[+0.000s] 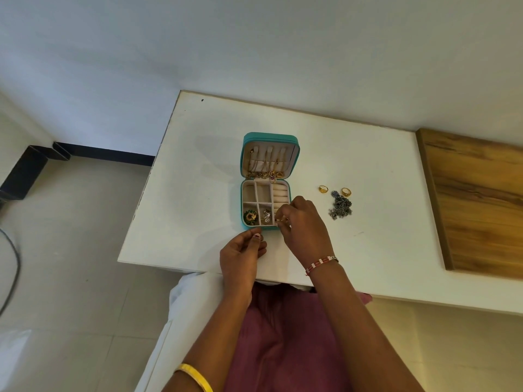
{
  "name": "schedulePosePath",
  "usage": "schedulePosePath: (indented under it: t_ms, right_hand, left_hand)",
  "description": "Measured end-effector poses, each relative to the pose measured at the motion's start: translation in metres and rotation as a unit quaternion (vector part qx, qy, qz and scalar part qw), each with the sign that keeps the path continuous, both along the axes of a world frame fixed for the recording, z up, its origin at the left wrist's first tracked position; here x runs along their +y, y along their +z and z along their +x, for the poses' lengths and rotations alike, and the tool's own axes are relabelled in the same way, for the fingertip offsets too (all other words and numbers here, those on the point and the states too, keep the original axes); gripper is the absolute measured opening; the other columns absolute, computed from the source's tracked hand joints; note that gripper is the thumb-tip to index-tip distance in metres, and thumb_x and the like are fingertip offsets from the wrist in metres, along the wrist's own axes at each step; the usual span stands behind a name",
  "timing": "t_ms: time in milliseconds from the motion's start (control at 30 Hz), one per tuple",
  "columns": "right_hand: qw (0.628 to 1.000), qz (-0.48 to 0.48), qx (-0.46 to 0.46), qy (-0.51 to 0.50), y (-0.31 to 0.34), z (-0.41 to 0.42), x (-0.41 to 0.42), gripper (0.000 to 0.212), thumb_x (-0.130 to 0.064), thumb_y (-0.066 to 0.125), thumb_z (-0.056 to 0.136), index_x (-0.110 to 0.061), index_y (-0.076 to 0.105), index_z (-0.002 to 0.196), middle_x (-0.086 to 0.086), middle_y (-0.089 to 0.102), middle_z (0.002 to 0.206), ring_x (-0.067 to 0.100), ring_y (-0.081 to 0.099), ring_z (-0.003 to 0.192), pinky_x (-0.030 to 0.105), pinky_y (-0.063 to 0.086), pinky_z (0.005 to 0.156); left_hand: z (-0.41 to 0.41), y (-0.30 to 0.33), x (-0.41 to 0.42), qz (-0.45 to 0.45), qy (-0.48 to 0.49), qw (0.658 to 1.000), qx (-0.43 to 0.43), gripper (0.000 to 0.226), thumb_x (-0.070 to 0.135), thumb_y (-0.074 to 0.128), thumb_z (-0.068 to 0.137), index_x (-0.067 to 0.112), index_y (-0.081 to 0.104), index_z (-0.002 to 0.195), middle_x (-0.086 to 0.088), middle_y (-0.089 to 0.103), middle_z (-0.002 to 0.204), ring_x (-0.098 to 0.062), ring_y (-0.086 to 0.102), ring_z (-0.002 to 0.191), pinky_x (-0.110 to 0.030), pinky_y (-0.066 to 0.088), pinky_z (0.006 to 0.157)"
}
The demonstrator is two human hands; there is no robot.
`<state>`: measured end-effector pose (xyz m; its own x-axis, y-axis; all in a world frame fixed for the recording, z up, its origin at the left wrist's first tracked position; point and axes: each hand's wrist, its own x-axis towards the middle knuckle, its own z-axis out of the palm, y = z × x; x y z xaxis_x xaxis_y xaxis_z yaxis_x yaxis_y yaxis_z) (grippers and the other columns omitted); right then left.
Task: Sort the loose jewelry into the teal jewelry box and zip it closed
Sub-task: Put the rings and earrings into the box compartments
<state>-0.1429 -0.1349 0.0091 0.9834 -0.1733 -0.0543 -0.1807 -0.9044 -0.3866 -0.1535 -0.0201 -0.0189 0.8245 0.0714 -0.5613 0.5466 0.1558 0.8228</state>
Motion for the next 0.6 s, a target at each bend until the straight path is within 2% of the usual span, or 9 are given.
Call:
schedulePosePath:
  t_ms: [100,167,267,333,400,500,600]
  right_hand:
    - [0.999,0.046,-0.003,-0.012,-0.004,0.001,-0.002,0.010,-0.005,0.059,0.085,-0.003,0.064,0.093,0.014,0.058,0.098,0.025,0.051,0.095,0.025,0.037,0.074]
    - [0.995,0.090,-0.025,-0.035,-0.005,0.000,-0.003,0.008,-0.001,0.061,0.082,-0.003,0.065,0.088,0.014,0.062,0.094,0.023,0.056,0.085,0.019,0.038,0.069]
    - [0.979,0.157,-0.079,-0.103,-0.001,-0.001,-0.006,0.015,0.003,0.065,0.078,-0.003,0.068,0.092,0.012,0.066,0.093,0.012,0.053,0.073,0.002,0.036,0.062]
    - [0.967,0.184,-0.106,-0.141,0.001,0.001,-0.009,0.019,0.002,0.067,0.077,-0.002,0.068,0.096,0.012,0.068,0.094,0.010,0.054,0.072,-0.003,0.038,0.064]
    - [0.964,0.187,-0.113,-0.150,0.002,0.006,-0.010,0.022,0.000,0.067,0.078,-0.002,0.068,0.100,0.013,0.069,0.097,0.012,0.057,0.075,-0.002,0.040,0.068]
    - [0.977,0.154,-0.093,-0.114,-0.001,0.010,-0.006,0.022,0.000,0.064,0.081,-0.001,0.068,0.103,0.015,0.068,0.099,0.022,0.062,0.085,0.017,0.047,0.077]
    - [0.986,0.125,-0.084,-0.076,-0.005,0.011,-0.002,0.019,0.001,0.060,0.082,0.002,0.069,0.098,0.017,0.066,0.096,0.026,0.062,0.088,0.020,0.041,0.076]
  left_hand:
    - [0.000,0.000,0.000,0.001,-0.001,1.000,0.001,0.017,0.007,0.058,0.087,0.019,0.065,0.097,0.000,0.068,0.080,-0.016,0.066,0.075,-0.027,0.055,0.077]
    - [0.000,-0.001,0.000,0.002,-0.001,1.000,0.003,0.017,0.007,0.058,0.087,0.018,0.065,0.098,0.001,0.068,0.080,-0.015,0.066,0.074,-0.026,0.056,0.076]
    - [0.000,-0.001,0.000,0.001,0.000,1.000,0.009,0.017,0.008,0.058,0.087,0.014,0.065,0.102,0.001,0.068,0.082,-0.013,0.066,0.074,-0.021,0.057,0.071]
    - [0.001,0.000,0.000,0.004,0.000,1.000,0.007,0.017,0.009,0.058,0.087,0.017,0.065,0.100,0.002,0.068,0.082,-0.013,0.066,0.073,-0.020,0.056,0.071]
    - [0.001,0.000,0.000,0.004,0.000,1.000,0.006,0.017,0.008,0.058,0.087,0.018,0.065,0.099,0.002,0.068,0.081,-0.013,0.066,0.073,-0.023,0.056,0.073]
    - [0.001,0.001,0.001,0.002,0.003,1.000,0.012,0.018,0.007,0.058,0.087,0.012,0.065,0.102,0.000,0.068,0.082,-0.014,0.066,0.074,-0.028,0.056,0.078]
    - [0.002,0.000,0.001,0.002,0.006,1.000,0.013,0.020,0.006,0.058,0.087,0.007,0.065,0.106,-0.003,0.068,0.083,-0.016,0.066,0.075,-0.031,0.055,0.080]
